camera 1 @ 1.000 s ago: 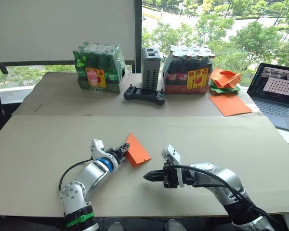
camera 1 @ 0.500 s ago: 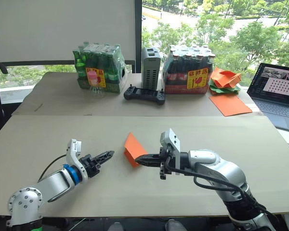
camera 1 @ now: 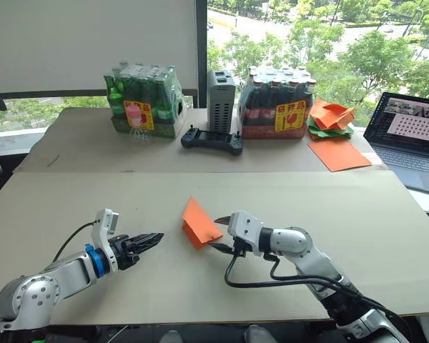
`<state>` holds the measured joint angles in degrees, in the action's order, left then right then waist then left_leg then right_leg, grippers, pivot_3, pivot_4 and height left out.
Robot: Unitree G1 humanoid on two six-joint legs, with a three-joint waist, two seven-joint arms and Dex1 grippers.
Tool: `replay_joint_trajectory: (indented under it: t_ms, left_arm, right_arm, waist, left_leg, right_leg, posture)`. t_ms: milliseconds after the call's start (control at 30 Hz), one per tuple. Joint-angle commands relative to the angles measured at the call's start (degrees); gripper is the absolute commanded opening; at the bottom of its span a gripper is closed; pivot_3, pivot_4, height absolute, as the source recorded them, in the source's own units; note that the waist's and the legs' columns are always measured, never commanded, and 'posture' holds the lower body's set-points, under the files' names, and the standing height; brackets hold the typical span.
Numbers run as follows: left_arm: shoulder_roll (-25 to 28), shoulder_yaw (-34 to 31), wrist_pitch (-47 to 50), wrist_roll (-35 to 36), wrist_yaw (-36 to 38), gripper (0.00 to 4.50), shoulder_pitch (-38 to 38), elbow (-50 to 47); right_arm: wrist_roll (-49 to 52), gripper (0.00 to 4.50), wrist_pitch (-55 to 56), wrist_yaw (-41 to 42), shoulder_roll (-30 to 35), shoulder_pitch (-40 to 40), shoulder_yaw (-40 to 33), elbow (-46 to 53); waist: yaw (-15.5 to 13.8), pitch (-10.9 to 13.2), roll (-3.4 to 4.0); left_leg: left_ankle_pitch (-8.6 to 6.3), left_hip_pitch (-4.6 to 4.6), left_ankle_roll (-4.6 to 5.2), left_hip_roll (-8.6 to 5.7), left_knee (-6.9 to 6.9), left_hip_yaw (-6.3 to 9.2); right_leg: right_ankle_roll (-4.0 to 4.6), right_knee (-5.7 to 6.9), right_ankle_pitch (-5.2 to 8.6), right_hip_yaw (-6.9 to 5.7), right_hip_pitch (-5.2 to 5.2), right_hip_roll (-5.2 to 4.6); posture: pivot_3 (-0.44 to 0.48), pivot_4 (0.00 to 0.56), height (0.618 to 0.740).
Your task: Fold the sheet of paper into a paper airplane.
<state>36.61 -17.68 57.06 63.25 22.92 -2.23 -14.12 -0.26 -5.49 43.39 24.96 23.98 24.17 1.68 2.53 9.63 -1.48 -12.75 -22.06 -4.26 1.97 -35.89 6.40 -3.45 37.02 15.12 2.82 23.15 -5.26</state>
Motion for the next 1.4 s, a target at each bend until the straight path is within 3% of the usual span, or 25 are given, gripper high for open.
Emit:
replay_joint_trajectory:
  t_ms: [33, 900, 1233, 1400]
  left_arm:
    - [-0.43, -0.64, -1.41, -1.36, 1.14, 2.25, -0.19, -0.56]
    - [-3.8, -1.61, -0.71, -2.53, 0.06, 2.25, -1.79, 0.26]
    - [-4.08, -1.58, -0.52, -2.44, -0.28, 2.25, -1.83, 0.25]
    - [-4.25, -1.43, -0.64, -2.59, -0.38, 2.25, -2.0, 0.4]
  right_arm:
    - [-1.13, 3.29, 3.28, -0.05, -0.92, 0.56, -0.6, 0.33]
    - [-8.11, 3.29, 10.11, -4.94, -4.45, 0.22, -1.41, -3.24]
    - [-10.66, 0.15, 12.52, -5.89, -4.09, 0.03, -1.06, -4.47]
    - [-12.8, 0.04, 14.85, -6.89, -3.38, 0.47, -1.27, -5.27]
  waist:
    - [-0.01, 0.0, 0.0]
    - [-0.01, 0.0, 0.0]
    - [0.0, 0.0, 0.0]
    - [-0.01, 0.0, 0.0]
  left_leg:
    - [0.0, 0.0, 0.0, 0.0, 0.0, 0.0]
    - [0.0, 0.02, 0.0, 0.0, -0.01, 0.0]
    - [0.0, 0.02, 0.0, 0.0, -0.01, 0.0]
    - [0.0, 0.02, 0.0, 0.0, -0.01, 0.0]
  right_leg:
    - [0.0, 0.0, 0.0, 0.0, 0.0, 0.01]
    - [0.0, 0.05, 0.0, 0.0, 0.0, 0.0]
    - [0.01, 0.05, -0.01, 0.0, -0.01, 0.0]
    - [0.01, 0.05, -0.01, 0.0, -0.01, 0.0]
  posture:
    - [0.0, 0.15, 0.74]
    - [0.0, 0.15, 0.74]
    - [0.0, 0.15, 0.74]
    - [0.0, 0.15, 0.74]
